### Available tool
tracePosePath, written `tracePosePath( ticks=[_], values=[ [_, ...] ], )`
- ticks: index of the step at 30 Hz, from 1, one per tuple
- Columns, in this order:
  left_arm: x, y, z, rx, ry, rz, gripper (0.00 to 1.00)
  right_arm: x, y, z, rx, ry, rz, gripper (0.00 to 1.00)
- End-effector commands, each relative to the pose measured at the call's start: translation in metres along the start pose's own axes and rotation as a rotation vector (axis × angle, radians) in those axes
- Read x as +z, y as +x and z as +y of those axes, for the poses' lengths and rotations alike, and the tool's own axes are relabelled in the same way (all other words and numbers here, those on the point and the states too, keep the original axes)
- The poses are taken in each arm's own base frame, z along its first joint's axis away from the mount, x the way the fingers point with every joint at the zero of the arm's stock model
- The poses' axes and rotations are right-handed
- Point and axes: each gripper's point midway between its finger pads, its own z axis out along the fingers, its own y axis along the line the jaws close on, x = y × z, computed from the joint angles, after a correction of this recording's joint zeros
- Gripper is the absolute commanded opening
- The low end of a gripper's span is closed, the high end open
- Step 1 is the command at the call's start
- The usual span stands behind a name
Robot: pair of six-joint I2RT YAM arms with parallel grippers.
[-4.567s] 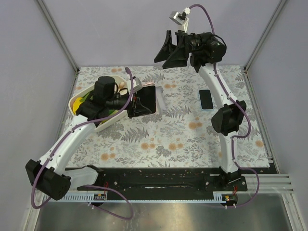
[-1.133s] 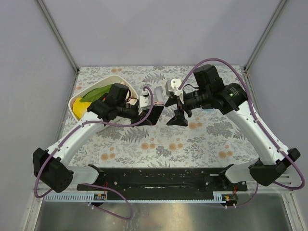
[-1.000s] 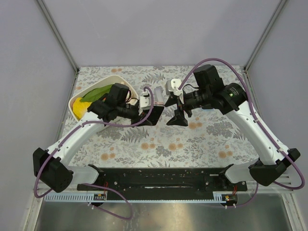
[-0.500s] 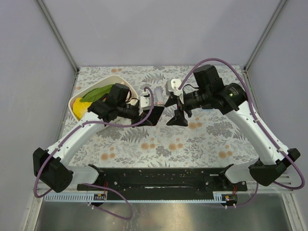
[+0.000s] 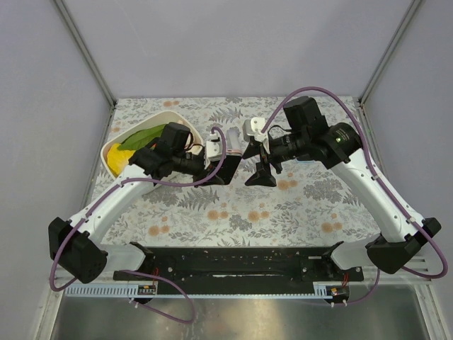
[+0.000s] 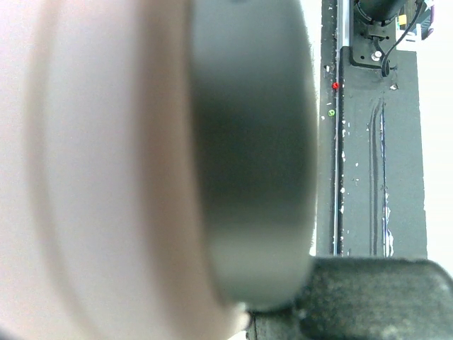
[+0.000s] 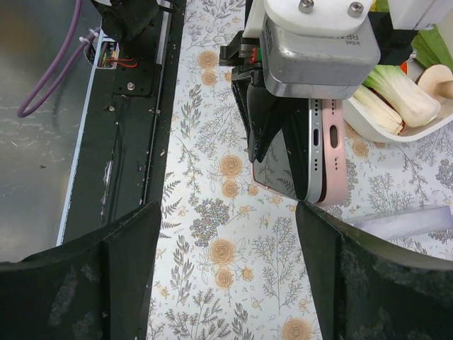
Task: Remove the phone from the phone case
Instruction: Remove the phone case from the phone.
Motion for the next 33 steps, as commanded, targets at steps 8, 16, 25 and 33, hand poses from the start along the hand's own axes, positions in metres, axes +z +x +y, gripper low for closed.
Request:
tracePosePath(
  ticks=[8,16,25,33],
  values=[
    [-0.005,-0.031,-0.005,0.111,0.022,-0.104,0.0,0.0,-0.012,-0.002,-0.043,0.004,-0.027,0.85],
    [-0.004,-0.029,-0.011,0.118,0.051,-0.103,0.0,0.001,-0.011,-0.007,-0.046,0.026,-0.02,0.85],
    [-0.003,-0.03,-0.013,0.12,0.06,-0.103,0.0,0.004,-0.011,-0.009,-0.036,0.023,-0.026,0.85],
    [0.003,-0.031,-0.016,0.122,0.082,-0.1,0.0,0.014,-0.009,-0.015,0.005,0.013,-0.047,0.85]
  ],
)
